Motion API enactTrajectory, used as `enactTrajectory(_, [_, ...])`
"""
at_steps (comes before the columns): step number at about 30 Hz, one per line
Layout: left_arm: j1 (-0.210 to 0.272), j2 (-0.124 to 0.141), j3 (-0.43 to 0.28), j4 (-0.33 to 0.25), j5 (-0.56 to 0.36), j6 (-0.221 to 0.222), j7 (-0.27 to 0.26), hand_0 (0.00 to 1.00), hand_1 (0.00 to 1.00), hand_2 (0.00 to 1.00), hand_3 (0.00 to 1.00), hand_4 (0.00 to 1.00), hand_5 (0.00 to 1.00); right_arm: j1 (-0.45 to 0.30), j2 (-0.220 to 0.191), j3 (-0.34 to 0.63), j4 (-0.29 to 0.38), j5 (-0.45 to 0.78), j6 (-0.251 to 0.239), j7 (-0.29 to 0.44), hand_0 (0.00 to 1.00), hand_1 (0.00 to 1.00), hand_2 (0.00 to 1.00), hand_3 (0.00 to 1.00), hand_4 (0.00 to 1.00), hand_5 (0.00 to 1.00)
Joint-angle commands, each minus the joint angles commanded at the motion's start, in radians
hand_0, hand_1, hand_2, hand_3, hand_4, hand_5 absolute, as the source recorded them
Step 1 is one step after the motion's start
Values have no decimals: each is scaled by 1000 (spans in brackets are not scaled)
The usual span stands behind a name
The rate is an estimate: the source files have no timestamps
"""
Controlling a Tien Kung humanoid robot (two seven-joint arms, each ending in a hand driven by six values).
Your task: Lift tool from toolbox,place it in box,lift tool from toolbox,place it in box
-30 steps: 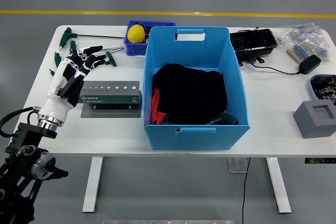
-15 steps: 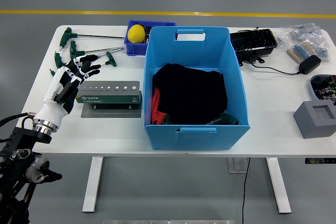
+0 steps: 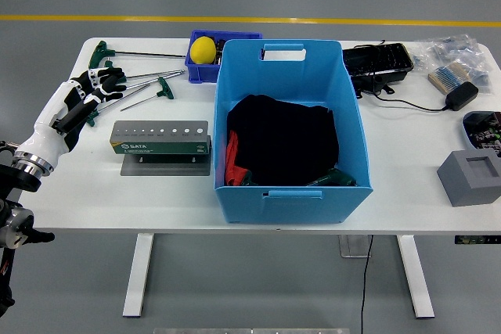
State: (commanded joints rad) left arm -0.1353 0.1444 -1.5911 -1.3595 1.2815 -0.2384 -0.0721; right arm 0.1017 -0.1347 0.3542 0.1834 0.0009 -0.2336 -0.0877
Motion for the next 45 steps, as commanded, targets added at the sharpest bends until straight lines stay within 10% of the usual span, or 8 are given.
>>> enactTrajectory(45, [34,-35,-47,23,42,29,-41,745,769,860,748,887,684,19,-14,-115,-3,134,6,44,646,631,728,582,811,694])
